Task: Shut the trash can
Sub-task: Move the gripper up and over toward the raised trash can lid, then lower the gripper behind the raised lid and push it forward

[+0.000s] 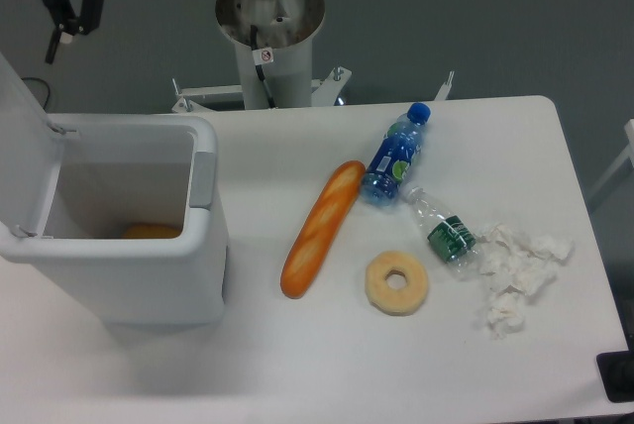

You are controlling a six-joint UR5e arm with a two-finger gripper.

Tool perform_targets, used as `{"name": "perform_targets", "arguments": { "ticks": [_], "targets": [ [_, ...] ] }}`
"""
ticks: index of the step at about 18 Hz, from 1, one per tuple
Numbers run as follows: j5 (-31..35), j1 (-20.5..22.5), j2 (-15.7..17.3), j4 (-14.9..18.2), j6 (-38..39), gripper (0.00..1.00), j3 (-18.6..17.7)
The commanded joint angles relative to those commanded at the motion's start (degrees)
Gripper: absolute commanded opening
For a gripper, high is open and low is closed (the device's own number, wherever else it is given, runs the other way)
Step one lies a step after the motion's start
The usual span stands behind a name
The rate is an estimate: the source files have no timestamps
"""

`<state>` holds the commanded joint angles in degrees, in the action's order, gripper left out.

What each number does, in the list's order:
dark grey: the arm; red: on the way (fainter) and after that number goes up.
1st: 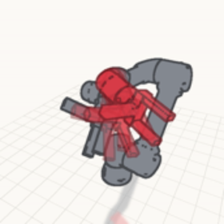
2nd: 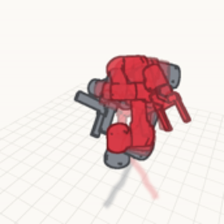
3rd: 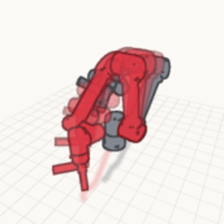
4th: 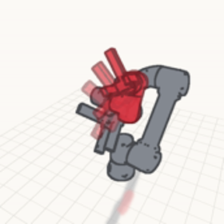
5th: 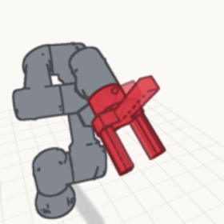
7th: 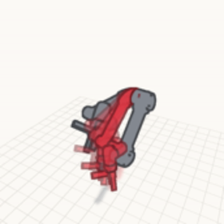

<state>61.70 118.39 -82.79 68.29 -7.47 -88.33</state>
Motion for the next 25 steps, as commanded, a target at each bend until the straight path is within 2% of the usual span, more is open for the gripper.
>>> {"name": "perform_targets", "arguments": {
  "ticks": [9,16,25],
  "targets": [
    [0.7,-0.7,-3.2,-1.4,0.0,1.00,1.2],
    [5.1,-0.5,-5.0,-1.7,0.0,1.00,2.5],
    [7.5,1.1,-5.3,-2.4,0.1,1.00,3.1]
  ]
}}
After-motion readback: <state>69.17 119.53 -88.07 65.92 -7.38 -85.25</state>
